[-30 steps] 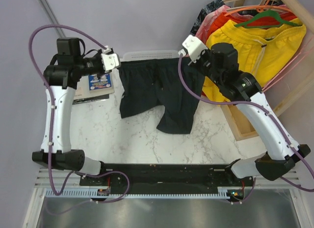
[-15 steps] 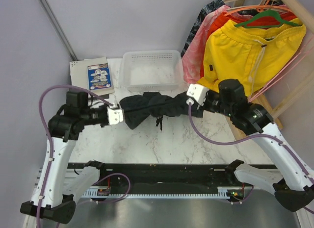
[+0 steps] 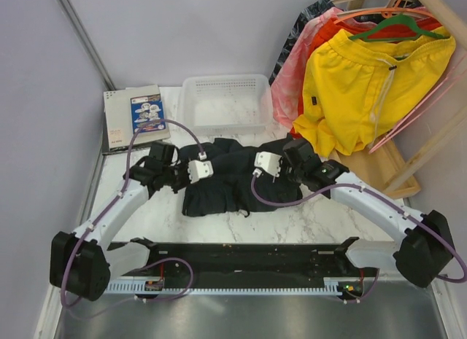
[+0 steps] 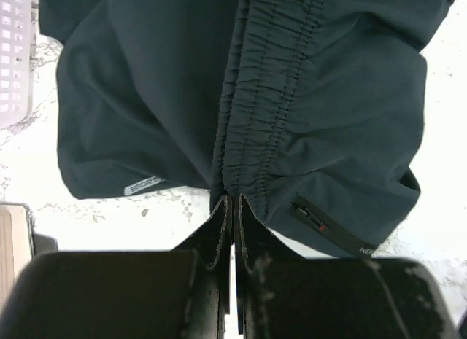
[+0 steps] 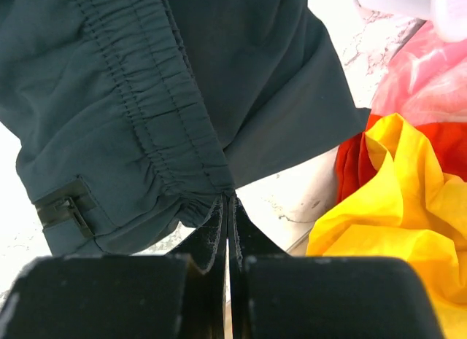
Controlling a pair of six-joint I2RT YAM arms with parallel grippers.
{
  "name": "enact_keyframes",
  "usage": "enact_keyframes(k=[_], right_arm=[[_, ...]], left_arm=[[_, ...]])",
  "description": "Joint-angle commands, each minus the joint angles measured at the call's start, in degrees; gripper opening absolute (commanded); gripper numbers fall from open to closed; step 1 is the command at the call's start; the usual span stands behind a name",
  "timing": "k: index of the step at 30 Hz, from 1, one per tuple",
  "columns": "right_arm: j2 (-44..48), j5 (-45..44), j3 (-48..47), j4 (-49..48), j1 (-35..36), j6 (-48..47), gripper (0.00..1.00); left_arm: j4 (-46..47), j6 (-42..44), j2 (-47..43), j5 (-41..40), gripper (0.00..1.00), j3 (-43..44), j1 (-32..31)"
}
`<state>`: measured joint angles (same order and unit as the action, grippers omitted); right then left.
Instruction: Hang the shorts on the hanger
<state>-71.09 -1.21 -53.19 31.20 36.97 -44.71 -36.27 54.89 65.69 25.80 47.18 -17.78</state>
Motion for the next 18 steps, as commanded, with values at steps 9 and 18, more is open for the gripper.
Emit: enact_keyframes(k=[9,18], right_arm=[[8.70,0.85,16.10,-1.50,8.82,-1.08,0.04],[8.15,5.95,8.47,9.48,11.63,-2.14,0.68]], left_arm=[[6.22,2.24,-10.76,-3.66,0.02,-19.93,-10.78],[-5.37,0.04,-11.72,3.72,0.52,-12.04,-13.95]])
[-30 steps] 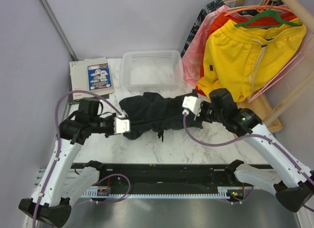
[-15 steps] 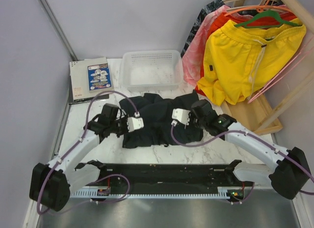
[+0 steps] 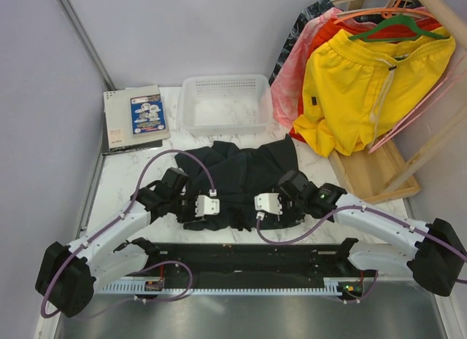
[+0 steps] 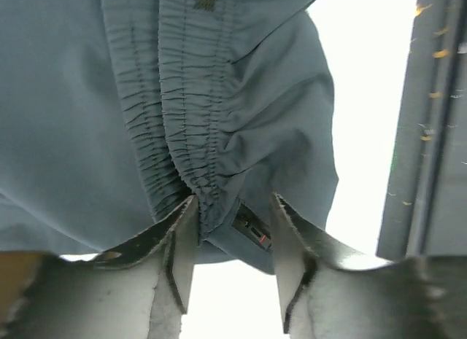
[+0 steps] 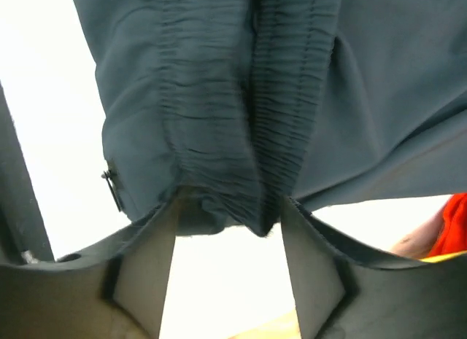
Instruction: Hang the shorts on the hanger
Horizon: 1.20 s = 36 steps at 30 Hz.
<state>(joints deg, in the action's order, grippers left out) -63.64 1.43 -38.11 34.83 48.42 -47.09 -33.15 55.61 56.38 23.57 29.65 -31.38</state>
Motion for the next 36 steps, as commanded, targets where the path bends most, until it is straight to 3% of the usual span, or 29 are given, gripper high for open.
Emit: enact_keyframes(k=[1,5,6,9,17,20,23,26,29,32,33,36], right_arm=[[1.05,4.10,-9.50,6.91,0.18,0.68,0.71],[2.99,5.51,-17.51,13.23,0.36,2.17,0.87],[3.60,5.95,-19.44,14.29,0.36,3.22,0.98],[5.36,6.04,-26.65,15.53,0.44,4.81,0.98],[4.14,-2.75,-45.72,14.92,0.44,7.78,0.98],[4.75,-2.75,-52.23,13.78,0.53,12.27,0.98],[7.55,-5.38,-55.05,9.92,0.44,18.23,0.98],[10.89,-8.45,-56.02,5.88,-4.46,22.99,0.98],[16.41,-20.39,-53.92,1.13,-9.30,33.53,0.98],[20.90,-26.12,-49.88,-1.08,-17.99,42.41,0.98],[21.88,-27.43,-48.30,-1.08,-23.15,49.83,0.98],[25.05,-25.96,-45.66,-0.12,-34.83,59.63,0.98]], left_arm=[[-11.04,-0.68,-3.20,8.22,0.55,6.46,-0.35],[-17.54,-2.44,-5.75,12.72,0.66,13.05,-0.35],[-18.18,-3.40,-5.93,13.51,0.73,16.29,-0.35],[-18.88,-7.97,-6.19,16.15,0.80,22.53,-0.35],[-10.37,-23.69,-5.84,17.48,0.83,30.29,-0.35],[-5.54,-27.92,-6.98,17.65,0.98,31.26,-0.35],[-1.84,-30.30,-7.60,17.65,0.99,32.13,-0.35],[0.18,-31.97,-7.77,16.07,0.99,32.66,-0.35],[3.52,-35.48,-7.95,11.94,0.99,32.40,-0.35],[5.98,-36.80,-8.56,11.14,0.99,31.96,0.08],[6.42,-37.42,-8.65,11.23,0.99,31.96,0.26],[7.39,-39.61,-8.13,11.41,0.99,32.40,0.35]])
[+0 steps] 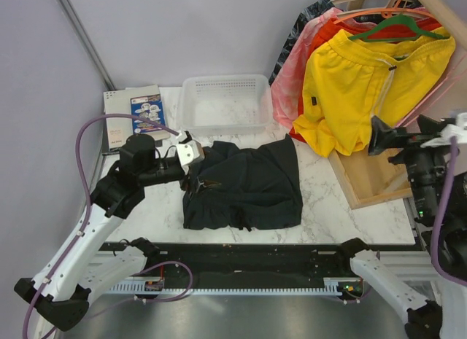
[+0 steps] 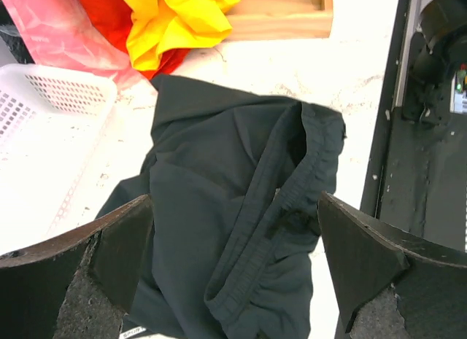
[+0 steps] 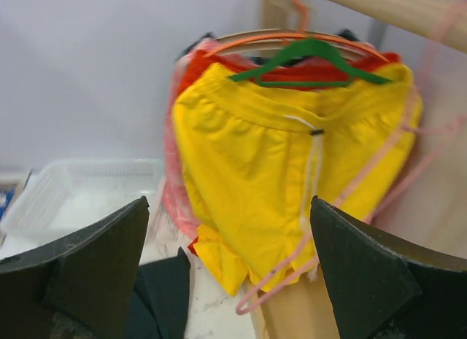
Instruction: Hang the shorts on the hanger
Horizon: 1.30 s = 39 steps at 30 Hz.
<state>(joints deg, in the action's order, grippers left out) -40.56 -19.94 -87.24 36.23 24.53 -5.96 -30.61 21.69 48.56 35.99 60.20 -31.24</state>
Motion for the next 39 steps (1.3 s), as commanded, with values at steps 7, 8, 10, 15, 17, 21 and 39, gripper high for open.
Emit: enact_keyframes(k=[7,8,10,15,17,21,39], right_arm=[[1.10,-2.73,4.01,11.40,-28.75,41.81,0.98],[0.40,-4.04,4.44,11.15,-28.84,42.77,0.98],[-0.48,-5.37,5.33,10.36,-28.84,43.13,0.98],[-1.10,-2.29,10.24,3.77,-28.84,43.22,0.98],[-2.59,-4.22,10.86,2.36,-28.84,43.83,0.98],[-5.94,-5.72,9.99,2.98,-28.84,47.78,0.98],[-7.17,-8.44,13.15,-9.41,-28.84,44.45,0.00]], left_arm=[[7.05,-16.06,1.98,5.03,0.99,3.51,0.22],[7.49,-17.98,2.24,6.10,1.00,4.12,0.22],[8.72,-19.93,2.86,7.86,0.99,4.57,0.22],[9.78,-21.17,3.48,8.22,0.99,5.01,0.22],[10.22,-23.09,3.65,8.22,0.99,4.92,0.22],[11.10,-23.80,3.74,8.48,0.99,6.15,0.22],[11.28,-23.28,4.44,7.96,0.99,6.94,0.22]])
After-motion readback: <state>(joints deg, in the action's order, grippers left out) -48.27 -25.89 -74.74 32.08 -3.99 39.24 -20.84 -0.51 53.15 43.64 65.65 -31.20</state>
